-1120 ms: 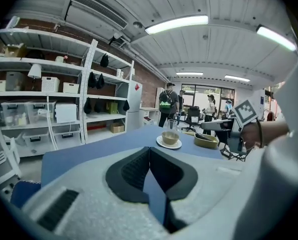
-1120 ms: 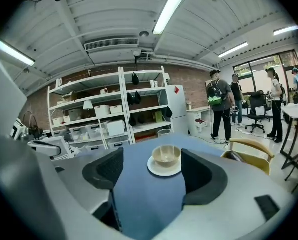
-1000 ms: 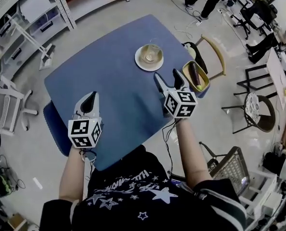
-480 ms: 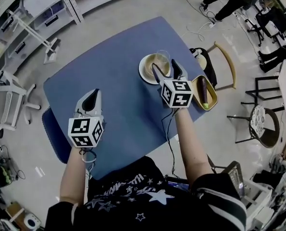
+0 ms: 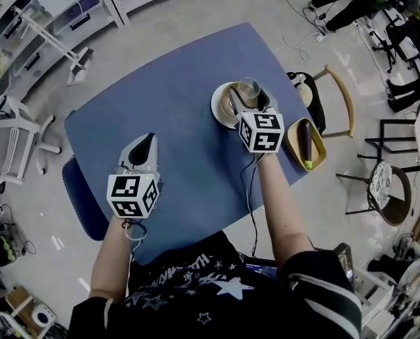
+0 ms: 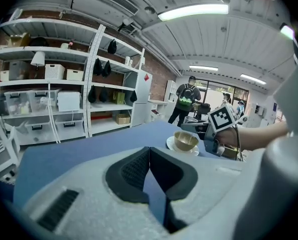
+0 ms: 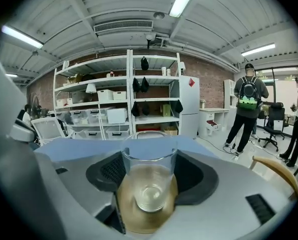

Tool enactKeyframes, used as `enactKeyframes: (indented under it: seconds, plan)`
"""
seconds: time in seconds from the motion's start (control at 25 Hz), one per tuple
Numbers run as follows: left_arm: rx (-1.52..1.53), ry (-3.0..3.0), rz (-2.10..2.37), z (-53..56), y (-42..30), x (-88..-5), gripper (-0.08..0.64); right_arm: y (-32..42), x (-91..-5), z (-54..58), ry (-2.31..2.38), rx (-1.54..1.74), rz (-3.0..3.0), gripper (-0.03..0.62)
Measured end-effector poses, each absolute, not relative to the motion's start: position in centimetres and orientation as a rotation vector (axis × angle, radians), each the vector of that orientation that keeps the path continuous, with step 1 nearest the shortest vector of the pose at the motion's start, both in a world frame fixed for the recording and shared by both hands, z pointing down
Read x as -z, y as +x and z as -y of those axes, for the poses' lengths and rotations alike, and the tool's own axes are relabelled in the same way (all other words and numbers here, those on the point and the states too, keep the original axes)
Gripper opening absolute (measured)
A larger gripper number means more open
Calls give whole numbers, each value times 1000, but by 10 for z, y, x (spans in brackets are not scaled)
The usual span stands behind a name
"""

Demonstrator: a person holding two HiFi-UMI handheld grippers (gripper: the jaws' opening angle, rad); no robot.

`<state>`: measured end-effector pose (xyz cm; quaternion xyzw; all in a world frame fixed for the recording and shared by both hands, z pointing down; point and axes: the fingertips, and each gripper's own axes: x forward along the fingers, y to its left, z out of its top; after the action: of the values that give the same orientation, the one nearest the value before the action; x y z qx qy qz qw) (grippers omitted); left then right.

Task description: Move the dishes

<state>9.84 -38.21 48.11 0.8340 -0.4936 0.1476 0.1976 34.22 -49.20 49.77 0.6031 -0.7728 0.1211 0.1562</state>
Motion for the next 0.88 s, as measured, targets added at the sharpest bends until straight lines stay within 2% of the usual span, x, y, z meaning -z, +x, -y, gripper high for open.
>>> enactKeyframes:
  seconds: [0.32,0.56,0.88]
  plan:
    - [-401,2359,1352,389,105,-476,20,349,-468,491,1775,-375,2251,281]
    - [-404,2380,1345,394,107,-475,20,390,-424,498,1897,-261,2212,281]
    - [-412,2388,1335,393,115,-477,20,454,-459,497,2037,-354,2019,281]
